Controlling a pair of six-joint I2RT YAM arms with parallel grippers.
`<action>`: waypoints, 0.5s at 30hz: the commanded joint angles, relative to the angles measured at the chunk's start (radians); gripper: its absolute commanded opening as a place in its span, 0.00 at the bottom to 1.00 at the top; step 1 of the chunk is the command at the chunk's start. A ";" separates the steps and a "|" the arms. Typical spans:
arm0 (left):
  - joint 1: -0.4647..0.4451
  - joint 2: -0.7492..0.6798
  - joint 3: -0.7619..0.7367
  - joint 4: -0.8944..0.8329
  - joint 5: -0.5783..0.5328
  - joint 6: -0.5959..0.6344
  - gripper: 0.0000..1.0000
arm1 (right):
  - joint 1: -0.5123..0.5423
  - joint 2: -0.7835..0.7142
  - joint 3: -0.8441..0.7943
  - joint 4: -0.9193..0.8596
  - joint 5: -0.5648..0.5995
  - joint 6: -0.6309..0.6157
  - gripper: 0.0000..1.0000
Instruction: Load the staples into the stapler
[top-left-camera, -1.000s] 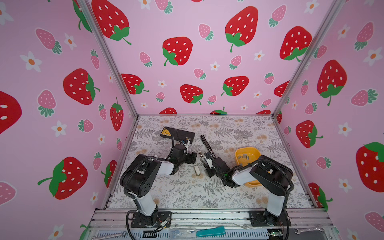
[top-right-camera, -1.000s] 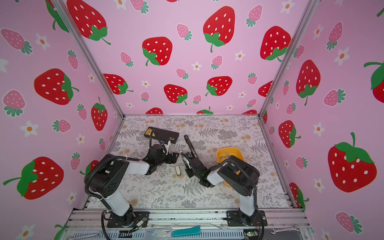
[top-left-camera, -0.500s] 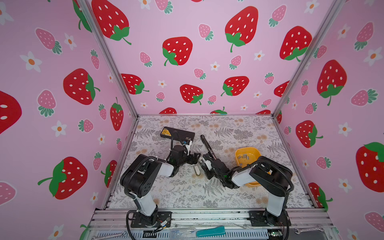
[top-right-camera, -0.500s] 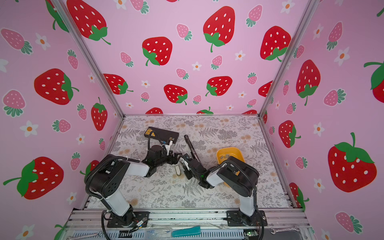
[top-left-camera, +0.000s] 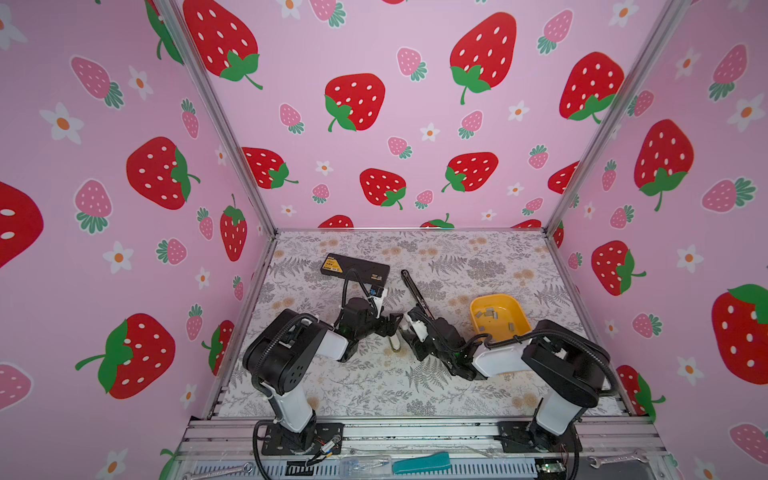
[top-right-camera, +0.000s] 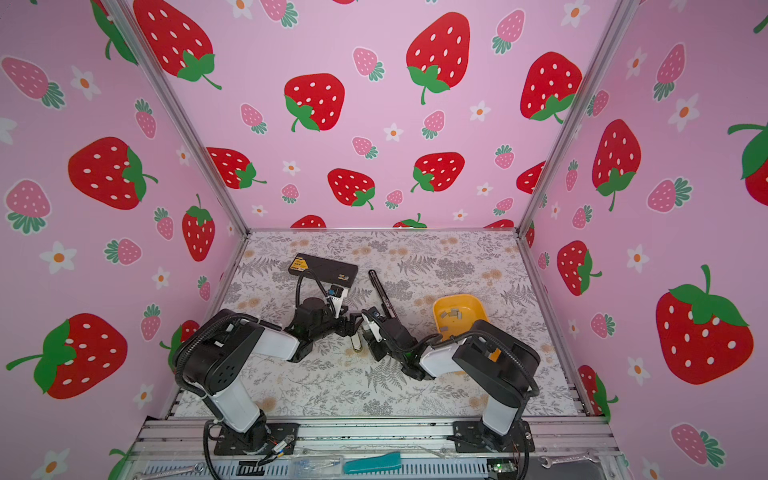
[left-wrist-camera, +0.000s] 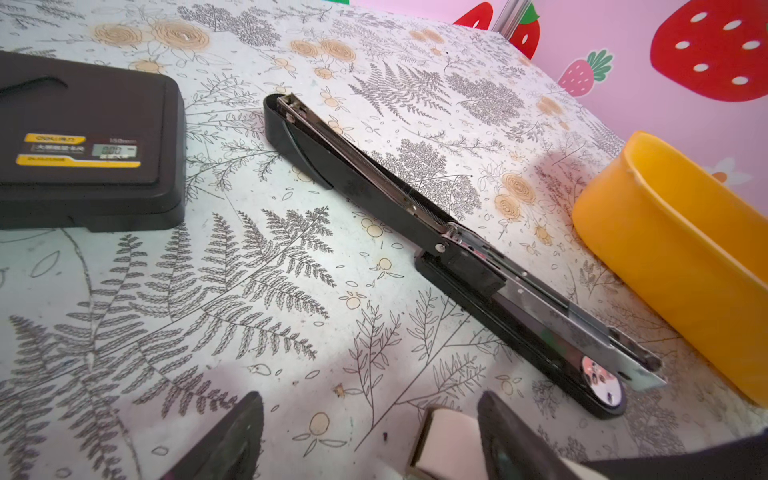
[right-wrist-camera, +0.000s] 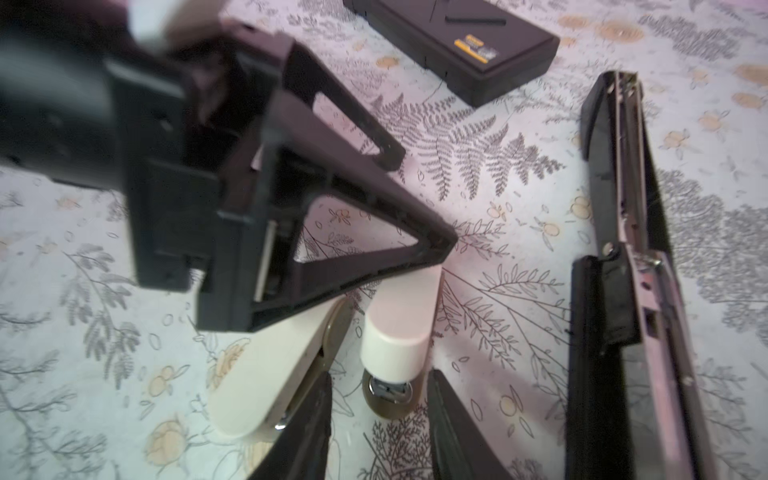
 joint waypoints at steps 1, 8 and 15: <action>-0.006 0.020 -0.012 0.048 0.017 0.025 0.82 | 0.006 -0.067 -0.032 -0.013 -0.007 0.007 0.38; -0.018 0.032 -0.032 0.091 0.019 0.039 0.81 | 0.006 -0.115 -0.020 -0.009 0.002 0.006 0.25; -0.027 0.037 -0.039 0.096 0.002 0.050 0.80 | 0.006 -0.027 0.057 -0.014 0.011 0.007 0.22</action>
